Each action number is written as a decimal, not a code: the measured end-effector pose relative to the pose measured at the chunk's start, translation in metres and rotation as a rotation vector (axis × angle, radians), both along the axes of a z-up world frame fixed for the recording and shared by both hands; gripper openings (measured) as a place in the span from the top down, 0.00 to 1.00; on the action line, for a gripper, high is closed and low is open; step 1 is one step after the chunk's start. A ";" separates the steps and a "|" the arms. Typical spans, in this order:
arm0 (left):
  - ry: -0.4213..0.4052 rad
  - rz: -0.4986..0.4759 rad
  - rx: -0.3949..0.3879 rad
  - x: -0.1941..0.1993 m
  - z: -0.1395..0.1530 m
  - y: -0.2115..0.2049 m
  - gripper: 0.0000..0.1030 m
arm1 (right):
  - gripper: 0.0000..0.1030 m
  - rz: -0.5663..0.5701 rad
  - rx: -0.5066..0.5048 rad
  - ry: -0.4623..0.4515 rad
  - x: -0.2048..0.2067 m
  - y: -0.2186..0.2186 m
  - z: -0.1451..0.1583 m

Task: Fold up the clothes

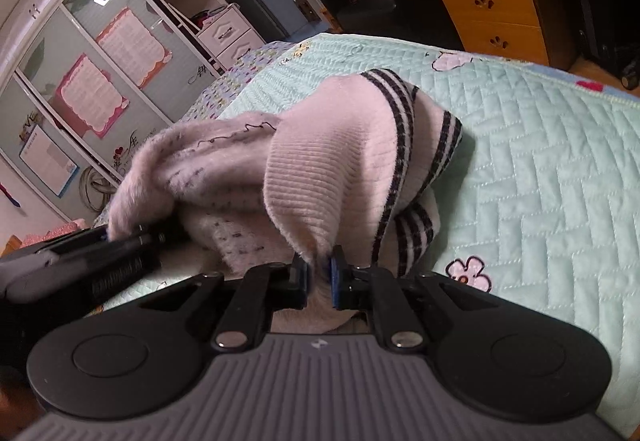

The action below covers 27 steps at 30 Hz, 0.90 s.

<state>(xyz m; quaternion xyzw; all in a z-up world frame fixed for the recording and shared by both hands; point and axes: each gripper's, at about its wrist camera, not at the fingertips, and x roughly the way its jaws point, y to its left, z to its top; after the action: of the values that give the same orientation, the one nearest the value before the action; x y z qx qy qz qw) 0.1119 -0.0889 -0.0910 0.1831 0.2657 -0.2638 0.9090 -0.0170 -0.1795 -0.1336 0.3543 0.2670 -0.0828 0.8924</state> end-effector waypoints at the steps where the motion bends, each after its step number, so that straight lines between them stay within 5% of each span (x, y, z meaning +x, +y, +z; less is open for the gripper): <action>1: -0.002 0.009 -0.034 -0.004 0.006 0.005 0.81 | 0.89 -0.005 0.003 -0.003 0.000 0.000 0.001; 8: -0.045 0.047 -0.169 -0.059 0.042 0.042 0.82 | 0.90 0.092 -0.003 -0.077 -0.009 0.033 0.031; 13: -0.085 0.093 -0.249 -0.099 0.067 0.097 0.82 | 0.91 0.220 0.083 -0.148 -0.023 0.076 0.046; 27: -0.173 0.352 -0.238 -0.179 0.127 0.247 0.83 | 0.91 0.800 0.328 -0.222 -0.028 0.255 0.091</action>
<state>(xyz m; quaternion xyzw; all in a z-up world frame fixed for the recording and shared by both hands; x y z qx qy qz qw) -0.0667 0.1579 0.0365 0.0474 0.1815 -0.1138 0.9756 -0.0447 0.0756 -0.0427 0.3667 0.2950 0.3510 0.8095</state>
